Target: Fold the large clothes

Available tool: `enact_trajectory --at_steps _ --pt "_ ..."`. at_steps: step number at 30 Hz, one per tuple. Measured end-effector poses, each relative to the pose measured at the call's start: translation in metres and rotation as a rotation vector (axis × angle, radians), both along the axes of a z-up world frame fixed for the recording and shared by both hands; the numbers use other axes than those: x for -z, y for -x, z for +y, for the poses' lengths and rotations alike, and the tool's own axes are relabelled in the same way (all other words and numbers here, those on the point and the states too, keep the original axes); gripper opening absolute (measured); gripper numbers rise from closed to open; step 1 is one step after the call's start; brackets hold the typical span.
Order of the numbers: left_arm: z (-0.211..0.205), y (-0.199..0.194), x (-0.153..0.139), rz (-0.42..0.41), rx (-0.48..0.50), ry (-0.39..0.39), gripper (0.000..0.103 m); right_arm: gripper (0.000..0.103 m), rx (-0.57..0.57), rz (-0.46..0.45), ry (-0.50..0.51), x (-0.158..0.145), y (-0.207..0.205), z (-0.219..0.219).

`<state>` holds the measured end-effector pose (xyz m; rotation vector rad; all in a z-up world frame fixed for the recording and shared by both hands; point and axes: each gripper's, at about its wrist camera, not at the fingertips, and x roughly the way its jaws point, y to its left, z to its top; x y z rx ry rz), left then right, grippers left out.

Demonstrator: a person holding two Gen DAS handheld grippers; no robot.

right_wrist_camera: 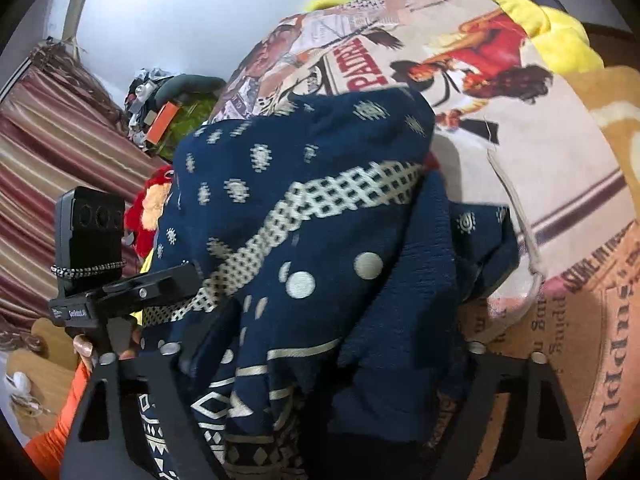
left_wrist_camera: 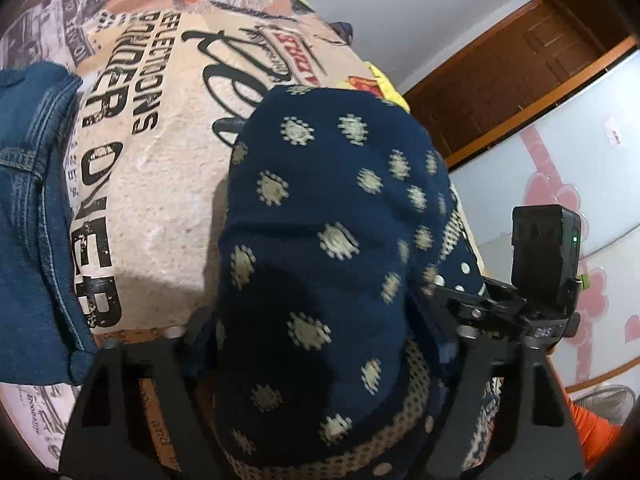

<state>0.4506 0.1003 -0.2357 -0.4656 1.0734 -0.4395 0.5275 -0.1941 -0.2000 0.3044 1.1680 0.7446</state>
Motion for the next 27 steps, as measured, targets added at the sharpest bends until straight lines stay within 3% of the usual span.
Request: enact_trajectory --at_steps 2,5,7,10,20,27 --pt "-0.001 0.008 -0.009 -0.023 0.004 -0.017 0.063 0.058 -0.009 -0.020 0.010 -0.008 0.004 0.001" --pt "0.000 0.022 -0.025 -0.061 0.004 -0.034 0.057 0.045 -0.029 -0.029 -0.016 -0.023 0.008 0.003" --pt "0.002 0.035 -0.042 -0.107 0.005 -0.064 0.056 0.041 -0.051 -0.060 -0.013 -0.038 0.016 0.009" --pt "0.010 0.051 -0.070 -0.168 -0.009 -0.095 0.056 0.040 -0.071 -0.123 0.010 -0.062 0.027 0.024" --pt "0.079 0.093 -0.160 -0.362 -0.132 -0.187 0.056 0.039 -0.118 -0.263 -0.071 -0.143 0.039 0.093" --pt "0.146 0.090 -0.170 -0.397 -0.238 -0.229 0.056 0.039 -0.179 -0.306 -0.083 -0.165 0.023 0.175"
